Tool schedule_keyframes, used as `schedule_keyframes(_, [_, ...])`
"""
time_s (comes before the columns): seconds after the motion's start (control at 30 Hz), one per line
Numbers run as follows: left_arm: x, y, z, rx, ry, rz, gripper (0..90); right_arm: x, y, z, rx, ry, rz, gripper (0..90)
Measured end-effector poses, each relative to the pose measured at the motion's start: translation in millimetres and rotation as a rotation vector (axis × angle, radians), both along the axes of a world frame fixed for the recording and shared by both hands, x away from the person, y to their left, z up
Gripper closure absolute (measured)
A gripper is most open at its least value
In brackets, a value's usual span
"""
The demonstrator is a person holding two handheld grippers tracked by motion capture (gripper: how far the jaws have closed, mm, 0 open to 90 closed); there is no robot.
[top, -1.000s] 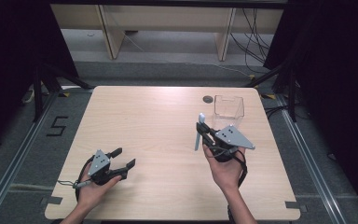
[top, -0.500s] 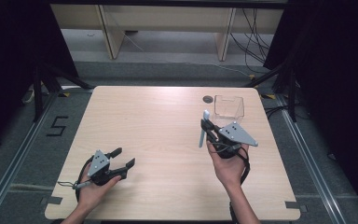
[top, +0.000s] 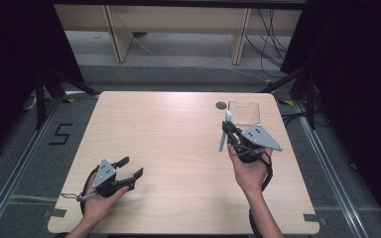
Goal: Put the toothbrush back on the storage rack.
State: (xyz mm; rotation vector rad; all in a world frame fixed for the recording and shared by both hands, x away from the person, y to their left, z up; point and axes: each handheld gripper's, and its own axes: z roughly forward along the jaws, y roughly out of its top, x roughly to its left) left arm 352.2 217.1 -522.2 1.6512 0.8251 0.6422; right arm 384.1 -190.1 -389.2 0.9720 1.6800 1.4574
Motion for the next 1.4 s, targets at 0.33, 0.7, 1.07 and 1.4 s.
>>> schedule_keyframes(0.33, [-0.4,0.0,-0.1,-0.003,0.001,0.002,28.9,7.0,-8.5,2.2,0.006,0.007,-0.025,84.4])
schedule_keyframes(0.7, [-0.5,0.0,0.0,-0.002,0.0,0.002,28.9,13.2,-18.2,5.7,0.0,-0.001,-0.067,84.4])
schedule_keyframes(1.07, [-0.3,0.4,-0.1,-0.004,-0.003,0.002,28.9,19.4,-28.5,9.5,0.004,-0.01,-0.098,84.4])
schedule_keyframes(1.4, [-0.3,0.5,-0.1,-0.004,-0.004,0.003,28.9,26.6,-39.7,15.5,0.025,-0.004,-0.148,84.3])
